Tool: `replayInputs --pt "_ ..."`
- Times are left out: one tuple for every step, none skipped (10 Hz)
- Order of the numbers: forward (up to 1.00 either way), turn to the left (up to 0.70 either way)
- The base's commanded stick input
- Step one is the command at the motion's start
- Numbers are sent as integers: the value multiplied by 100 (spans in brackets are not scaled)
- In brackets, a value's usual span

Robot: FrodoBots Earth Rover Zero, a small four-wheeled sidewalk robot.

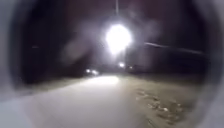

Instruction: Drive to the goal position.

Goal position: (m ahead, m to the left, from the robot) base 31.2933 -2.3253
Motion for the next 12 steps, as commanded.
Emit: replayInputs --pt "100 0" --pt "100 0" --pt "100 0" --pt "100 0" --pt "100 0" --pt "100 0" --pt "100 0" --pt "100 0" --pt "100 0" --pt "100 0" --pt "100 0" --pt "100 0"
